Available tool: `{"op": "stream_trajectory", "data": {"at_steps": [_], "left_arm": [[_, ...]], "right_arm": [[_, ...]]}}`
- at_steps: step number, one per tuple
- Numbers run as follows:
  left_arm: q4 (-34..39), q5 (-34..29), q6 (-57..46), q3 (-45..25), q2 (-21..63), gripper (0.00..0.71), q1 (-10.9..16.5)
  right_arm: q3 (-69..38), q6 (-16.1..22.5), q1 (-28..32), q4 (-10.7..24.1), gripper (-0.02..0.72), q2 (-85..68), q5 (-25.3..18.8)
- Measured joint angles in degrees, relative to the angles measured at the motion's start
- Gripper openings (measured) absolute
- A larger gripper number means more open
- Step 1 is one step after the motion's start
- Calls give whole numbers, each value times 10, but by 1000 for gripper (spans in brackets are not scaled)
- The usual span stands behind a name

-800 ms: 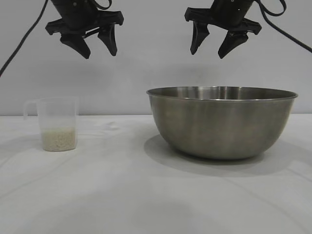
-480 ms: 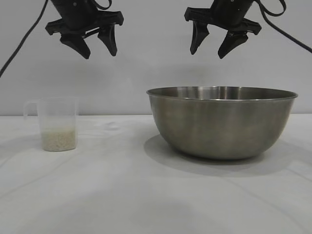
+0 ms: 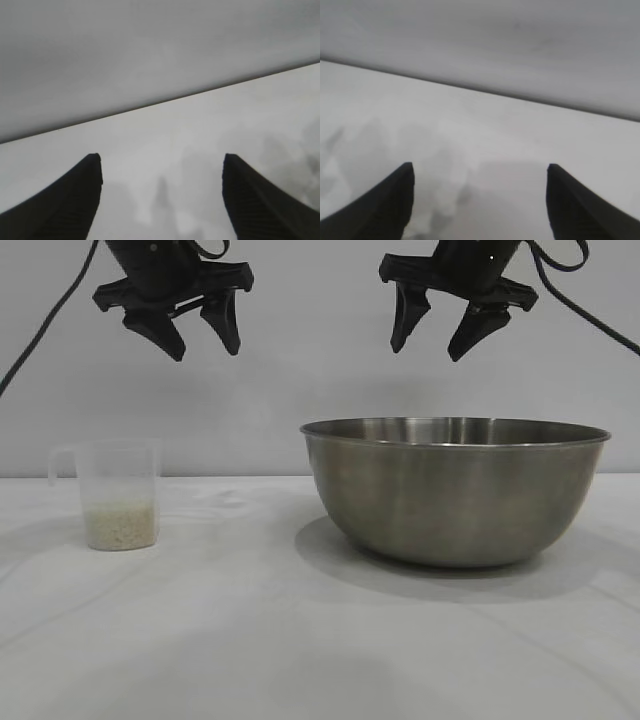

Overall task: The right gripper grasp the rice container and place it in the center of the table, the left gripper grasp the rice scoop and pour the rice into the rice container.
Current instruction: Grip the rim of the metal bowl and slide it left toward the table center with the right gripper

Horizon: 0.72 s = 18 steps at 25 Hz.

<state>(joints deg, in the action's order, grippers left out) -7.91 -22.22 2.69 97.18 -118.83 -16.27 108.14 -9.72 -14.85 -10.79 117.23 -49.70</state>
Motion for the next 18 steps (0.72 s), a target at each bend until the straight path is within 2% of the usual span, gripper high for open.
{"op": "stream_trajectory", "data": {"at_steps": [6,9,12,18], "left_arm": [[0,0,0,0,0,447,0],[0,0,0,0,0,447,0],[0,-2,0,0,0,447,0],[0,-5,0,0,5,447,0]], "right_arm": [[3,10,44,4,473,-24,-140],[3,17,59,6,473,-29,-185],[3,18,61,8,473,-39,-210],[-45,17,60,7,473,-60,-212]]}}
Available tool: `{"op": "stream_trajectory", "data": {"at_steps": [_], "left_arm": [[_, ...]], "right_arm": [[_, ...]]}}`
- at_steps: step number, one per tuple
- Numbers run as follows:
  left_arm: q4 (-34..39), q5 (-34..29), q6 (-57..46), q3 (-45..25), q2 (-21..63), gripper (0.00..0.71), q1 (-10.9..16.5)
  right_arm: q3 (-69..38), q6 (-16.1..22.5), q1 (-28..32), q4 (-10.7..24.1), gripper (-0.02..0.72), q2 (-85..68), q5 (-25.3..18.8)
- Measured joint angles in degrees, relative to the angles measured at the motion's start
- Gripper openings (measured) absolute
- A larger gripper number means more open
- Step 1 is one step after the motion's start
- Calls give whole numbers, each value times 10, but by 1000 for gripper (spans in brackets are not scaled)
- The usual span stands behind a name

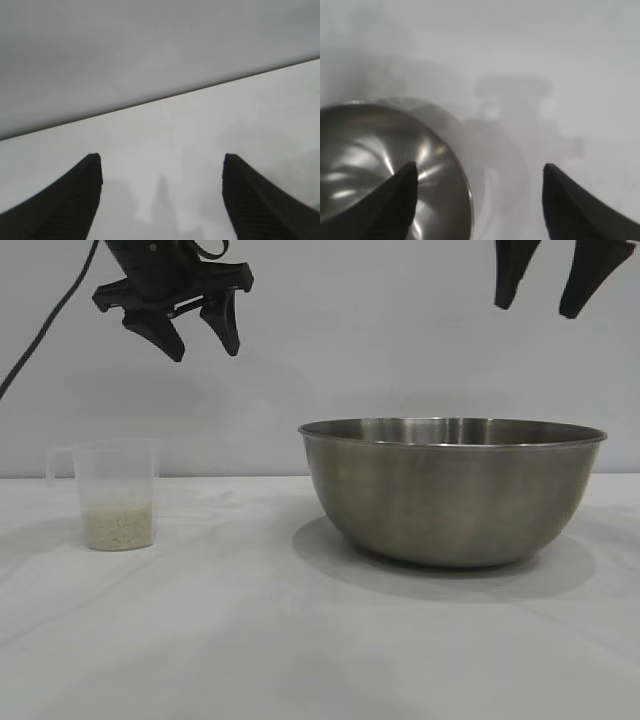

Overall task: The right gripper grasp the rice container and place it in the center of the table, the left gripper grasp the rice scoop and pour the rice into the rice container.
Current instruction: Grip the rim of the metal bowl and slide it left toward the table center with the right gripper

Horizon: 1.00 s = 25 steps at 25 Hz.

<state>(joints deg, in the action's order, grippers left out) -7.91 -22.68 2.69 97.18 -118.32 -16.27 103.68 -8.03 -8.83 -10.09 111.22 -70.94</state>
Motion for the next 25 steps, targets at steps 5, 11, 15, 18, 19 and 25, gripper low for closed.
{"op": "stream_trajectory", "data": {"at_steps": [5,11,15,18,19,25], "left_arm": [[0,0,0,0,5,447,0],[0,-1,0,0,5,447,0],[0,-3,0,0,5,447,0],[0,-4,0,0,5,447,0],[0,-4,0,0,5,447,0],[0,-4,0,0,5,447,0]], "right_arm": [[-82,-6,-2,-9,473,-14,-1],[-146,-17,-3,-25,473,-14,7],[-169,-18,-3,-26,473,-15,46],[-181,-18,-3,-28,473,-12,68],[-181,-18,-3,-28,473,-8,73],[-183,-21,-3,-41,473,44,97]]}}
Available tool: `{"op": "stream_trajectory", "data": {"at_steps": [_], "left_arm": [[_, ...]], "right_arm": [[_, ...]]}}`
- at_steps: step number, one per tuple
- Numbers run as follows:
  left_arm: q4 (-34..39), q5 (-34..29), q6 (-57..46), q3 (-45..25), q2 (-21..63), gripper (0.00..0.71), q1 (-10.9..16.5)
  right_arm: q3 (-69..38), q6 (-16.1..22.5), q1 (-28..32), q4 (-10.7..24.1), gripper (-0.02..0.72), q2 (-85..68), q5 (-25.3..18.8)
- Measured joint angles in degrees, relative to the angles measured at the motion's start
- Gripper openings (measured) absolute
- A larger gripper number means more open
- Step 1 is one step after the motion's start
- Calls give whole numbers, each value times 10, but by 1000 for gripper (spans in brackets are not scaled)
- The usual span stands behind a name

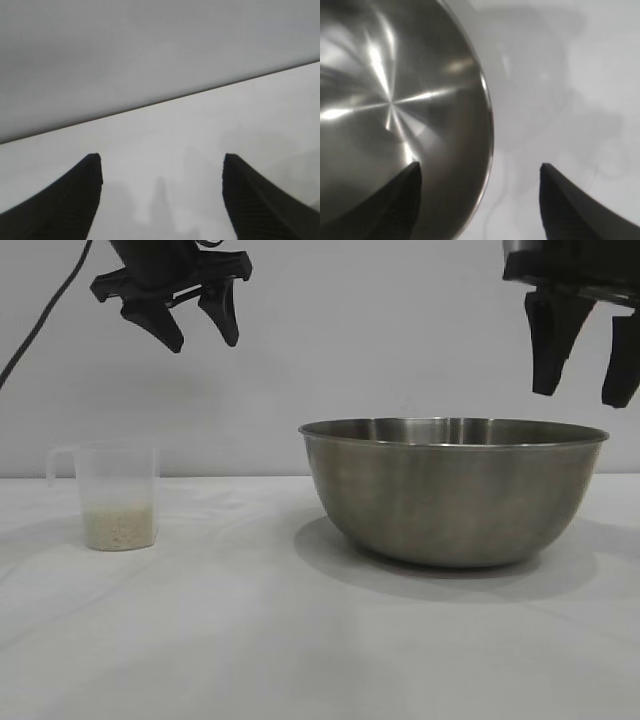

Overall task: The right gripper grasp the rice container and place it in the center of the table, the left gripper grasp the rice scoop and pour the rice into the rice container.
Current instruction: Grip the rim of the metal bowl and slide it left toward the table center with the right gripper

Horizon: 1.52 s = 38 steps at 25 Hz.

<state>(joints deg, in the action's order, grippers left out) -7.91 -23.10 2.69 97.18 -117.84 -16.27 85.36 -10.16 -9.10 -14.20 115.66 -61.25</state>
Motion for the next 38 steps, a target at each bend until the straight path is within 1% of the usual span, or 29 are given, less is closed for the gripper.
{"op": "stream_trajectory", "data": {"at_steps": [2,3,4,5,6,7,10,16,22,24,27,29,30,31,34,35,36,38], "left_arm": [[0,0,0,0,0,447,0],[0,0,0,0,0,447,0],[0,0,0,0,0,447,0],[0,0,0,0,0,447,0],[1,0,0,0,0,447,0],[1,0,0,0,0,447,0],[5,0,0,0,0,447,0],[10,0,0,0,0,447,0],[11,-1,0,0,0,447,0],[11,-1,0,0,0,447,0],[12,-4,0,0,0,447,0],[12,-4,0,0,0,447,0],[12,-4,0,0,0,447,0],[14,-4,0,0,0,447,0],[15,-5,0,0,0,447,0],[15,-5,0,0,0,447,0],[15,-5,0,0,0,447,0],[15,-5,0,0,0,447,0]], "right_arm": [[-1,-1,0,-2,473,11,2],[-1,-2,0,-2,419,13,4],[-1,-2,0,-2,379,16,5],[-1,-2,0,-2,308,18,6],[-1,-3,0,-2,201,18,7],[-1,-3,0,-2,130,18,7],[-1,-6,0,-2,0,18,8],[-1,-8,-2,-17,0,18,13],[-1,-10,-40,-27,0,19,31],[-1,-10,-46,-32,0,19,31],[-1,-10,-46,-31,0,19,32],[-1,-10,-46,-28,94,19,33],[-1,-10,-46,-28,162,19,33],[-1,-10,-46,-27,233,19,33],[3,-16,-46,-16,492,11,25],[6,-17,-46,-12,531,3,22],[7,-19,-46,-7,555,-8,21],[8,-19,-46,3,547,-42,20]]}}
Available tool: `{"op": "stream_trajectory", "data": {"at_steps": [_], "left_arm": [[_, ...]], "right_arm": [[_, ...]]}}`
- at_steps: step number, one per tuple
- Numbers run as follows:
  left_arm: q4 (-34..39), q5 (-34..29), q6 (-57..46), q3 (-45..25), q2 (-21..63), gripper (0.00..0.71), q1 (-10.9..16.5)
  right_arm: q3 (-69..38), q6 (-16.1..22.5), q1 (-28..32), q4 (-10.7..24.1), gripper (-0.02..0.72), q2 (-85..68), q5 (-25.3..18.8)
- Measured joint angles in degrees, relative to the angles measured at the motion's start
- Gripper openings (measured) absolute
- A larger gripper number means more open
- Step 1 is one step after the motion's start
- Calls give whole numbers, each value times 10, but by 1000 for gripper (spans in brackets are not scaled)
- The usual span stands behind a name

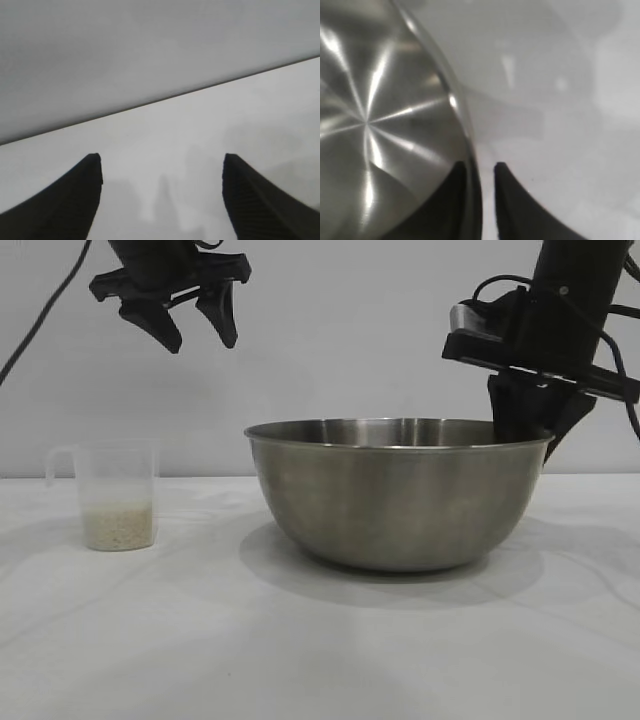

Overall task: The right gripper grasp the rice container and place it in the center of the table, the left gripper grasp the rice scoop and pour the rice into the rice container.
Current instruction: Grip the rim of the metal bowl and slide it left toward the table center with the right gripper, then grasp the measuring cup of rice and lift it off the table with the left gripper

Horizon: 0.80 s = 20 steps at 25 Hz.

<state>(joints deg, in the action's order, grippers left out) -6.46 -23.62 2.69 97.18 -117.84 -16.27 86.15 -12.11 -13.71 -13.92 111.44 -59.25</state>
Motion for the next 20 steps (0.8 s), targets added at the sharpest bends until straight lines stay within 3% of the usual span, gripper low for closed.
{"op": "stream_trajectory", "data": {"at_steps": [4,6,7,12,16,20], "left_arm": [[0,0,0,0,0,447,0],[0,0,0,0,0,447,0],[0,0,0,0,0,447,0],[0,-1,0,0,0,447,0],[2,0,0,0,0,447,0],[2,0,0,0,0,447,0]], "right_arm": [[0,-2,0,5,547,-76,5],[-25,-3,0,10,505,-124,23],[-49,-4,0,14,506,-152,48],[-299,-17,0,30,506,-292,263],[-390,-21,0,33,506,-382,279],[-429,-21,0,33,506,-464,263]]}}
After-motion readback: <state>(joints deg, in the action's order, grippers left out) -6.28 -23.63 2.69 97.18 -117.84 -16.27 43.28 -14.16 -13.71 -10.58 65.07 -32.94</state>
